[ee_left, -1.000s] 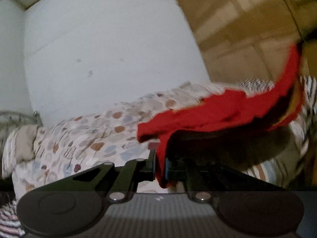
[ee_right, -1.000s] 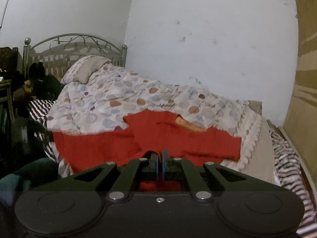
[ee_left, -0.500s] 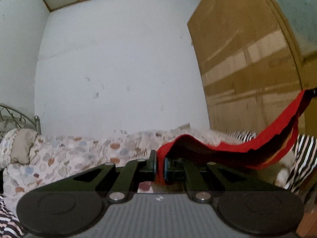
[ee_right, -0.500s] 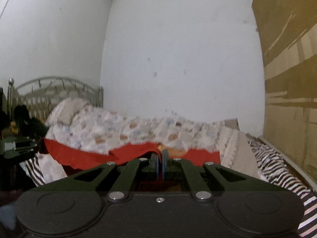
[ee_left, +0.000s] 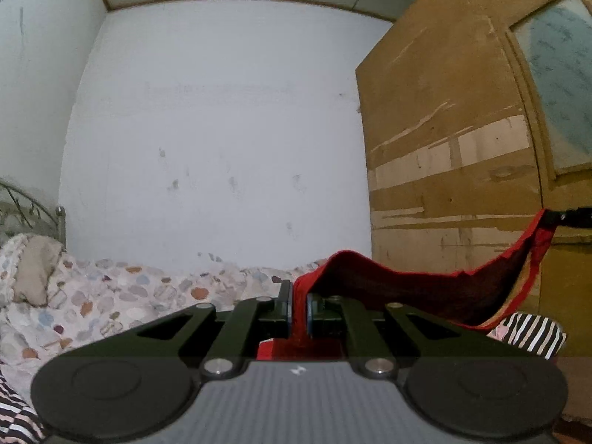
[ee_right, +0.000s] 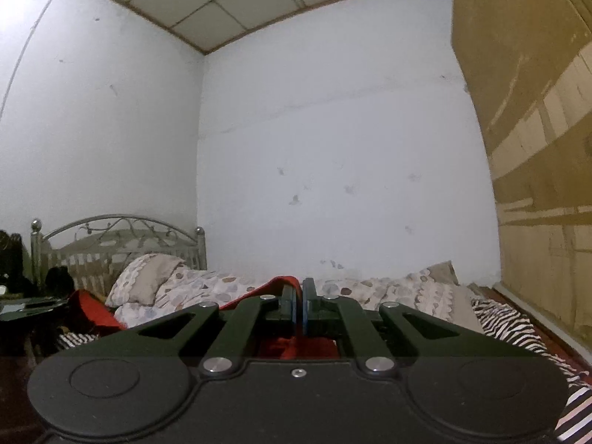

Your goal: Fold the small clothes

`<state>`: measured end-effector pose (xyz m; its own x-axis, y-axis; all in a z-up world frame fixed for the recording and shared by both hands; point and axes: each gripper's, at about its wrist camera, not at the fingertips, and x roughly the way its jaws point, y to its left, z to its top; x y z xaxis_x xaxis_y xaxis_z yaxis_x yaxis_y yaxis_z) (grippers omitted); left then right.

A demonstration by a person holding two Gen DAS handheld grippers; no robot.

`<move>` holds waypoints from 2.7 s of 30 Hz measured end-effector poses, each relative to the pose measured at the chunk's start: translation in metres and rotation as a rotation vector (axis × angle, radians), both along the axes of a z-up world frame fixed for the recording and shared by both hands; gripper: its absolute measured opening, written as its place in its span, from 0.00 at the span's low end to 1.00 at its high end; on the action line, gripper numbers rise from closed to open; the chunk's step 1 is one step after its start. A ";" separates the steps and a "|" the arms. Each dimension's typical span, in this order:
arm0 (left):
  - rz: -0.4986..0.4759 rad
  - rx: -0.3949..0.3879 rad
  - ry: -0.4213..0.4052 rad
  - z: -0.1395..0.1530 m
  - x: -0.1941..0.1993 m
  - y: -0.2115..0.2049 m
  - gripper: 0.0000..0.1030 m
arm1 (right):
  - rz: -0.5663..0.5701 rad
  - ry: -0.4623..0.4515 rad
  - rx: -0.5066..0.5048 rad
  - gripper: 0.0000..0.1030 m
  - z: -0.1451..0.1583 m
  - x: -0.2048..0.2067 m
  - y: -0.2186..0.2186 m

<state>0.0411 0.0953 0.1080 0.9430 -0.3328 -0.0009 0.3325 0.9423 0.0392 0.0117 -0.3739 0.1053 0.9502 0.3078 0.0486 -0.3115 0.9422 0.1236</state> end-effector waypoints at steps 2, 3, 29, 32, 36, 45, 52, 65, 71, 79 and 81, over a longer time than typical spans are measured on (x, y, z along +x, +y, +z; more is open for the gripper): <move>-0.005 -0.004 0.027 0.014 0.027 0.001 0.06 | -0.009 0.012 0.001 0.02 0.006 0.021 -0.005; -0.003 0.009 0.033 0.020 0.040 0.000 0.06 | -0.011 0.020 0.002 0.02 0.010 0.034 -0.008; 0.046 0.196 0.565 -0.075 0.427 -0.037 0.09 | -0.158 0.462 -0.172 0.02 -0.092 0.445 0.012; 0.039 0.155 0.629 -0.093 0.450 -0.033 0.09 | -0.168 0.509 -0.183 0.02 -0.114 0.466 0.013; 0.026 0.106 0.678 -0.112 0.463 -0.029 0.09 | -0.165 0.552 -0.191 0.02 -0.133 0.481 0.012; -0.019 -0.035 0.743 -0.118 0.470 -0.009 0.46 | -0.138 0.611 -0.162 0.09 -0.150 0.489 0.004; -0.022 -0.182 0.686 -0.112 0.446 0.024 0.81 | -0.119 0.616 -0.077 0.52 -0.145 0.482 -0.014; -0.262 -0.086 0.774 -0.147 0.384 0.027 0.67 | 0.011 0.649 -0.286 0.74 -0.162 0.473 0.019; -0.246 -0.085 0.727 -0.137 0.375 0.021 0.05 | -0.037 0.655 -0.322 0.11 -0.164 0.481 0.025; -0.050 -0.219 0.674 -0.130 0.356 0.046 0.03 | -0.142 0.589 -0.253 0.06 -0.152 0.472 0.010; -0.016 -0.255 0.734 -0.146 0.357 0.051 0.03 | -0.162 0.628 -0.239 0.05 -0.157 0.476 0.006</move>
